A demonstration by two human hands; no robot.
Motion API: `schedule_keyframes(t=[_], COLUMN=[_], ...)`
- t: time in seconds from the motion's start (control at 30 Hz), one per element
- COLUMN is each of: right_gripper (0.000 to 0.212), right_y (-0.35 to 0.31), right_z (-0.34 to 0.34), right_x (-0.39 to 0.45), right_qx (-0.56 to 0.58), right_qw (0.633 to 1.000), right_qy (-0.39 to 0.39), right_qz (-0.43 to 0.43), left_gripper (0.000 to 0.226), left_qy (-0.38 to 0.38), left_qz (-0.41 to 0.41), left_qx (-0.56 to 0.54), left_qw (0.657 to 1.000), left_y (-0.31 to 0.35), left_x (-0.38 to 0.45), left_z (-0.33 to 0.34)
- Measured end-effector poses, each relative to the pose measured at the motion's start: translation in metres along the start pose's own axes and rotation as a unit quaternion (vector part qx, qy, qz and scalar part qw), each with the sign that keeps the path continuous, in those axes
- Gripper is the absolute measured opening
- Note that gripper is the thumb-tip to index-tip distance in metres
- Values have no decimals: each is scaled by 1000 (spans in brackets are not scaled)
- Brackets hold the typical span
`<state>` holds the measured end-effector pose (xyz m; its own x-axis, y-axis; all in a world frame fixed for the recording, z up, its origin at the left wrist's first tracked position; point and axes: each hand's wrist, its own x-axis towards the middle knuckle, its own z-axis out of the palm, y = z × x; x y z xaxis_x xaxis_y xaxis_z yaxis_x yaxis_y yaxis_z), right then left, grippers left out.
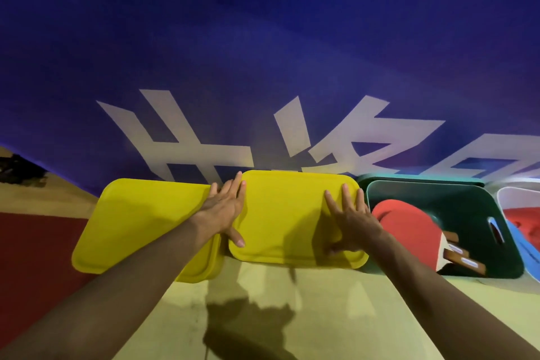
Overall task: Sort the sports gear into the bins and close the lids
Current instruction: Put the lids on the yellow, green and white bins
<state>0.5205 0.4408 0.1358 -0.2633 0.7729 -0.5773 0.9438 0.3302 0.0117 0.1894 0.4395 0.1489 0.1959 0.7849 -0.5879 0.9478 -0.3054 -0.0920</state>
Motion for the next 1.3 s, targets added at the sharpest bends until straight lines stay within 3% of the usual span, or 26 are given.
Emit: schedule_keyframes(t=[0.27, 0.5, 0.8, 1.0, 1.17, 1.3], right_gripper=[152, 150, 147, 146, 119, 93], right_y=[4, 13, 12, 10, -10, -50], right_z=[2, -21, -20, -23, -12, -5], right_x=[7, 13, 35, 24, -4, -18], right_qx=[-10, -25, -36, 19, 13, 43], right_qw=[1000, 999, 999, 999, 1000, 996], right_qy=[-4, 21, -22, -22, 4, 41], right_qz=[-9, -28, -27, -19, -21, -59], left_gripper=[163, 165, 171, 171, 156, 158], left_qy=[-53, -46, -56, -80, -56, -60], left_qz=[5, 29, 62, 42, 15, -11], left_qx=[25, 76, 72, 87, 54, 12], left_qw=[998, 996, 994, 992, 997, 998], left_y=[5, 6, 4, 17, 10, -14], left_x=[8, 11, 26, 16, -14, -55], left_z=[-12, -21, -15, -28, -15, 4])
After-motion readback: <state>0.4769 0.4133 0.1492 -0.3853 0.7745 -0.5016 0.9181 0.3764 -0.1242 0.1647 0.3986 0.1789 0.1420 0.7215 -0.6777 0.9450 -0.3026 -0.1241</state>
